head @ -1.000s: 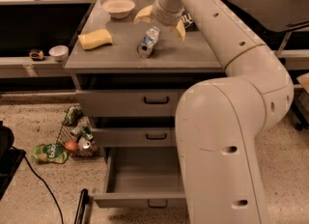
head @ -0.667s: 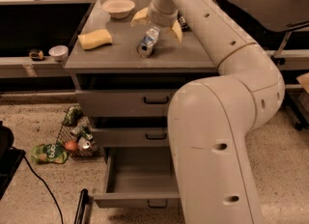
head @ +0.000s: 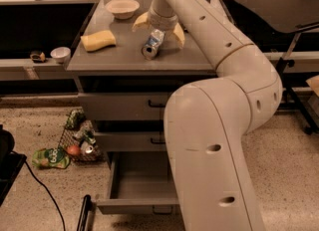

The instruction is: Place redbull can into bottom drawer

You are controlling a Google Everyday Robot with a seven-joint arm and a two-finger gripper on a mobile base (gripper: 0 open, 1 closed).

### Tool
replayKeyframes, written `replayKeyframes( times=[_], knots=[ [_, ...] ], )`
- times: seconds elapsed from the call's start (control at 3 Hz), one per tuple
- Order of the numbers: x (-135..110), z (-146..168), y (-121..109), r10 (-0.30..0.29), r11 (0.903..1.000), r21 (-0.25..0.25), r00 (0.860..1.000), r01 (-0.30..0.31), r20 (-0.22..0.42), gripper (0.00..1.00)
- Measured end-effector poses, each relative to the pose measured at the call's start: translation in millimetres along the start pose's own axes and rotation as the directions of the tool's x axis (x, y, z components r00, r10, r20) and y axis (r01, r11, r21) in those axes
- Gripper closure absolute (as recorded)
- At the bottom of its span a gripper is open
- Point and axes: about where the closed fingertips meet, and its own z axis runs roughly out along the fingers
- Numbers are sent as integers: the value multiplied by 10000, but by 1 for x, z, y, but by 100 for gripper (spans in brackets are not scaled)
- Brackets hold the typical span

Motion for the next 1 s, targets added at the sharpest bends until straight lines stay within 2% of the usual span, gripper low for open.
replayKeyframes(
  times=[0.33,1.0],
  knots=[
    [0,2,0,33,9997,-221,10000,-34,-26,19],
    [-6,-1,2,281,9979,-583,9996,-277,58,65]
  ],
)
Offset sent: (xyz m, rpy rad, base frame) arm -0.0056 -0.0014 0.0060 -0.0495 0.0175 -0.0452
